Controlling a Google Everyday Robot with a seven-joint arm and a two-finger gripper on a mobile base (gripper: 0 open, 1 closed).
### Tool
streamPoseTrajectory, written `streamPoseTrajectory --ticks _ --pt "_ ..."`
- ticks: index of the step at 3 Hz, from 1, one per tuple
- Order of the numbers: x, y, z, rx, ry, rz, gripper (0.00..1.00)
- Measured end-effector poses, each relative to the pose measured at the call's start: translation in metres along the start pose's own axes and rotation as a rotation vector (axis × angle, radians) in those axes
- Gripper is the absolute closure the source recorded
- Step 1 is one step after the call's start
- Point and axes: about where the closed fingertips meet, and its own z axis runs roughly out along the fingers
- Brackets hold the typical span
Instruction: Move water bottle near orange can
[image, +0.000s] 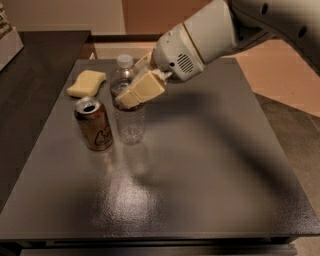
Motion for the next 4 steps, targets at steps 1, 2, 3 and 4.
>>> streamPoseTrajectory --ticks 1,2,3,4 --pt "0.0 0.005 0.012 -0.01 0.014 -0.006 1.0" --pt "0.002 0.008 0.019 -0.013 0.023 -0.013 1.0" --pt "0.004 0.009 0.024 -0.009 0.03 -0.018 0.83" --pt "0.008 0.008 0.027 0.006 0.037 -0.023 0.59"
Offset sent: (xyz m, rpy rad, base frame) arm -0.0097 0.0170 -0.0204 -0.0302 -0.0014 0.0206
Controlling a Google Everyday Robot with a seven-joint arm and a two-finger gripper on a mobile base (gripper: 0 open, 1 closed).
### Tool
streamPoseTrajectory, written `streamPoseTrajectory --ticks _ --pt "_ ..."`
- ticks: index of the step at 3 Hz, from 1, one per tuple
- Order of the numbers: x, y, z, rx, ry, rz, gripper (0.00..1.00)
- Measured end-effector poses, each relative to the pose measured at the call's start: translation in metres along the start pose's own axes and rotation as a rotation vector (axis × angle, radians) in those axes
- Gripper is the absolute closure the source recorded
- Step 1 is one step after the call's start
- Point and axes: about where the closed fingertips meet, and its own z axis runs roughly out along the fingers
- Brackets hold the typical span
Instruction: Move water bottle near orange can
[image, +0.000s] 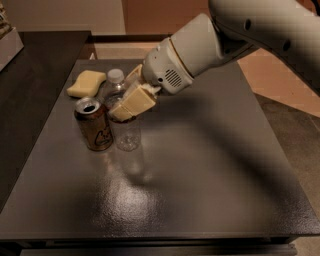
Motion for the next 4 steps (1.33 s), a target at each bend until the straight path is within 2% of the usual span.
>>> streamPoseTrajectory --ticks 2,3,4 --pt "-0.0037 0.0032 0.0014 -0.003 0.003 -0.008 0.13" --pt "-0.0054 0.0047 0.0021 -0.004 0.004 -0.011 0.0" --pt "-0.0054 0.0048 0.0021 -0.004 0.004 -0.011 0.0"
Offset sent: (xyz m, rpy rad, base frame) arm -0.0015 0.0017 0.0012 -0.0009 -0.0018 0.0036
